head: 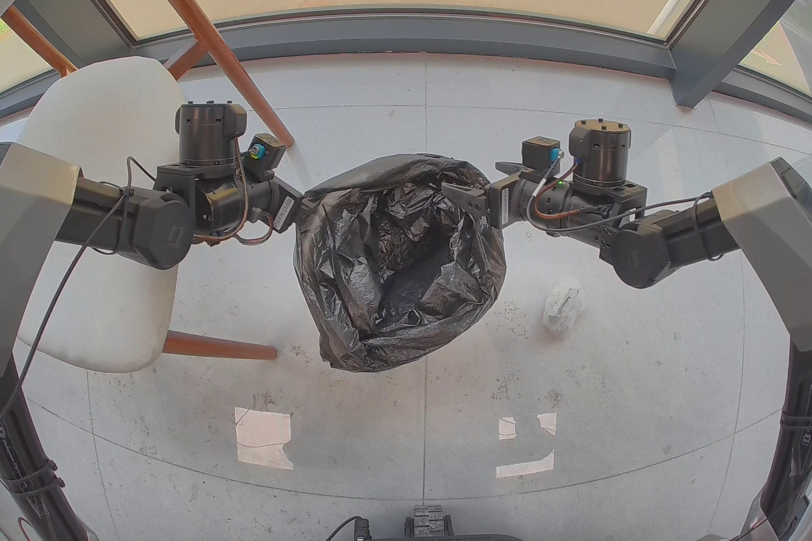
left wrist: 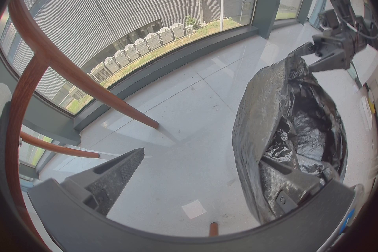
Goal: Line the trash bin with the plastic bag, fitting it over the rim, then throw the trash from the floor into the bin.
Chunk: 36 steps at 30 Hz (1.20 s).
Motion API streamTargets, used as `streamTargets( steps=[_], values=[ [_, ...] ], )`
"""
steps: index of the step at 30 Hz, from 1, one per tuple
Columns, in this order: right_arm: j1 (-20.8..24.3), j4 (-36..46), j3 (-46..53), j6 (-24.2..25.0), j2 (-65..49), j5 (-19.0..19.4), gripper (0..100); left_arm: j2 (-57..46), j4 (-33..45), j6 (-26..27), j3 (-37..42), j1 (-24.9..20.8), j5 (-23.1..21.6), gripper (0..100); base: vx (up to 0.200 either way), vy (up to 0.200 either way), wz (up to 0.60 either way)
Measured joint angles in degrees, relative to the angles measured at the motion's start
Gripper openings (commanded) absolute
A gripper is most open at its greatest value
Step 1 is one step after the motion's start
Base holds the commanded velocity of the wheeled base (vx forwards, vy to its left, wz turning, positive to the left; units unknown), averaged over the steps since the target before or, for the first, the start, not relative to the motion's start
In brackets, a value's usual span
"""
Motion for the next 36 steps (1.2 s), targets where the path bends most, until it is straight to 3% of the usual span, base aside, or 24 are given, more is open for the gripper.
streamTargets(
  steps=[11, 26, 36],
  values=[
    [-1.1, -1.8, 9.0, 0.4, -6.0, -0.2, 100, 2.5, -0.1, 1.5, 0.0, 2.1, -0.5, 100, 0.0, 0.0, 0.0],
    [-0.5, -2.0, 23.0, 13.3, -9.3, -0.8, 100, -1.0, 0.2, -3.6, 2.7, -1.7, -0.5, 100, 0.0, 0.0, 0.0],
    [0.9, -2.3, 26.5, 14.8, -9.5, -2.8, 100, -7.5, 0.5, -5.5, 5.8, -3.4, -0.4, 100, 0.0, 0.0, 0.0]
  ],
)
